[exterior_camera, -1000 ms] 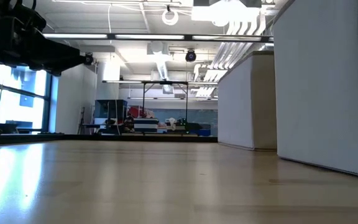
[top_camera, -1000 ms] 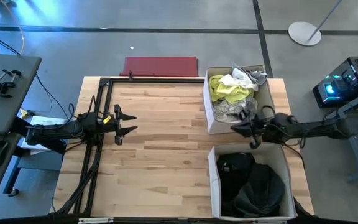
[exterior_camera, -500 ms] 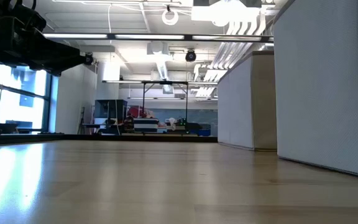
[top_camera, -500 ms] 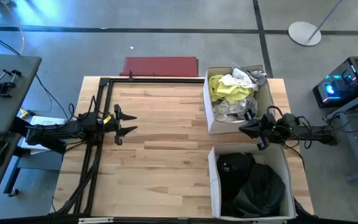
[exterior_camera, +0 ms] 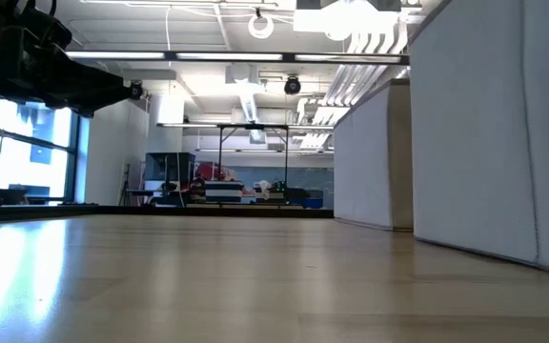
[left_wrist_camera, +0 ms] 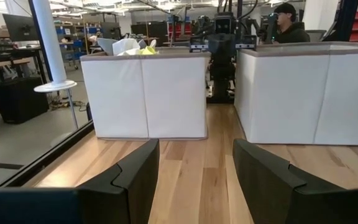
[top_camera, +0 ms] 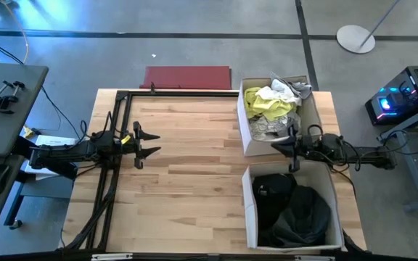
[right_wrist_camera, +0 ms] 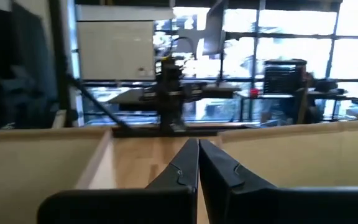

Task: Sort clothes
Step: Return to Home Position

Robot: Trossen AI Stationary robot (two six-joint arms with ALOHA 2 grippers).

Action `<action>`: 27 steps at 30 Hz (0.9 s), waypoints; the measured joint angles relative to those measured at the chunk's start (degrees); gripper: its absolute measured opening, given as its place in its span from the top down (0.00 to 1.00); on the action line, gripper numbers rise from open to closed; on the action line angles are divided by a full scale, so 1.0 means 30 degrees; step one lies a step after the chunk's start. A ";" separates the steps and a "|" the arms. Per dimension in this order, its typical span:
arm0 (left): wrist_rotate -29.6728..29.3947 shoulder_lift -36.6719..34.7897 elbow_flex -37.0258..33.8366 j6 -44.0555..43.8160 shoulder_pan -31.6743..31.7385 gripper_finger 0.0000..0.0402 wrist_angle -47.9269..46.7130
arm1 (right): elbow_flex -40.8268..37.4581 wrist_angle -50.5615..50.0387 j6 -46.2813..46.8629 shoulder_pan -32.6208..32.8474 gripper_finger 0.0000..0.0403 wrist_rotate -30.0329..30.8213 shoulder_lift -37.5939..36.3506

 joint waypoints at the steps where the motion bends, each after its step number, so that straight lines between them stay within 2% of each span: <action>1: -0.0001 0.0000 0.0000 0.0000 0.0000 0.51 0.0010 | 0.0000 -0.0076 0.0172 0.0001 1.00 -0.0454 0.0000; 5: -0.0004 0.0000 0.0000 0.0000 0.0000 0.51 0.0007 | 0.0000 -0.0437 0.1252 0.0079 1.00 -0.1466 -0.0007; 12: 0.0003 0.0000 0.0000 0.0000 -0.0007 0.51 0.0007 | -0.0095 0.0536 -0.0371 0.0057 1.00 -0.1464 0.0085; 22: 0.0103 0.0000 0.0000 -0.0069 0.0000 0.51 0.0001 | -0.0095 0.1659 0.1397 0.0058 1.00 -0.1554 0.0073; 24: 0.2084 -0.0210 -0.0012 -0.2896 0.0004 0.51 0.0717 | -0.0095 0.1622 0.1234 0.0064 1.00 -0.1562 0.0073; 27: 0.6788 -0.0517 0.0042 -1.0384 -0.0029 0.51 0.4316 | -0.0095 0.1646 0.1218 0.0064 1.00 -0.1574 0.0087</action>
